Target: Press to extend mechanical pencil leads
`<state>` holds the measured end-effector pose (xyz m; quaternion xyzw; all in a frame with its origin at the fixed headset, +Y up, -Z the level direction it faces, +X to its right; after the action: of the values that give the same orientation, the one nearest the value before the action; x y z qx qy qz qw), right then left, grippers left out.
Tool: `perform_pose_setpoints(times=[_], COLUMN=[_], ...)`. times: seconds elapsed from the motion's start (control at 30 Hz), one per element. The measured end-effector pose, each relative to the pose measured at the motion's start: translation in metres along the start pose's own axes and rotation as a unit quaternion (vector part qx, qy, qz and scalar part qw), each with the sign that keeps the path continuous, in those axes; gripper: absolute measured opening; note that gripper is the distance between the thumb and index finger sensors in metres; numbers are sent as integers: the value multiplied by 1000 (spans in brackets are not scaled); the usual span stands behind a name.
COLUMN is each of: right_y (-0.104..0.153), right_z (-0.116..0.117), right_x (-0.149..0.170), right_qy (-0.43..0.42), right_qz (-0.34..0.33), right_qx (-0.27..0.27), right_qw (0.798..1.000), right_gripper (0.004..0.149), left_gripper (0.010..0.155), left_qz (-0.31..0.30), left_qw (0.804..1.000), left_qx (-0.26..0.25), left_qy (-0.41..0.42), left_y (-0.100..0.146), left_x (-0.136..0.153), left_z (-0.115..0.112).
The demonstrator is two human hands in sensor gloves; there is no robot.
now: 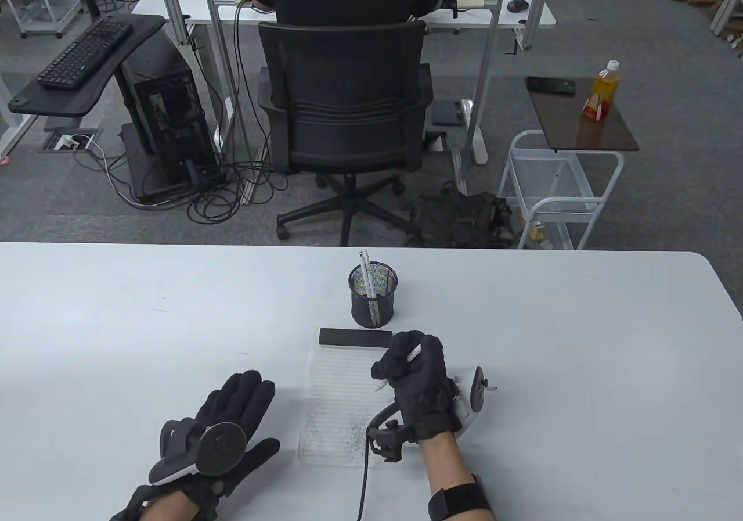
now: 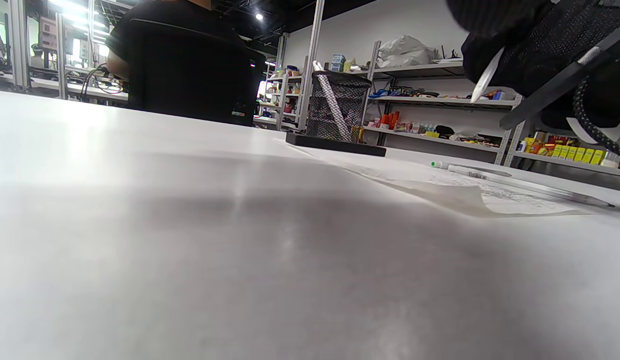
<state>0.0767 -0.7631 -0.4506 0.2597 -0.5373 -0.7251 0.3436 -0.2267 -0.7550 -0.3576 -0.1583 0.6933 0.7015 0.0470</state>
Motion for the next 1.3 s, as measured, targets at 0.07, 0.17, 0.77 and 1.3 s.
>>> perform_pose_setpoints(times=[0.07,0.17,0.77,1.3], right_y=[0,2,2,2], right_z=[-3,-10,-15,-15], right_x=[3,7,11,21], right_qy=[-11,-24,-10,4], right_qz=[3,5,14,23], right_qx=[0,21,15,19], right_qw=[1000,999,1000,1000], right_gripper=[61,56,55,56], left_gripper=[89,89,89,89], left_qz=[0,-1,-4,-4], left_qw=[1000,1000,1000,1000], left_qx=[-1,-2,-3,-4], left_qy=[-1,1,-2,0], left_y=[0,0,0,0], left_x=[0,0,-2,-2], left_z=[0,0,0,0])
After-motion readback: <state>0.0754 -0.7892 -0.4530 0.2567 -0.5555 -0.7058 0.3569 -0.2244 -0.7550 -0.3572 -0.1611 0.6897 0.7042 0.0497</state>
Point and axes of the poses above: the tracker on the back of each hand, its own x axis roughly to the little-finger side, its own y axis roughly from the fingertips to the wrist, z = x × y, the point moved 5 cm from there along -y, roughly from the wrist to the fingertips, and after that the axes turned 10 degrees about z, right-handed, at the moved point
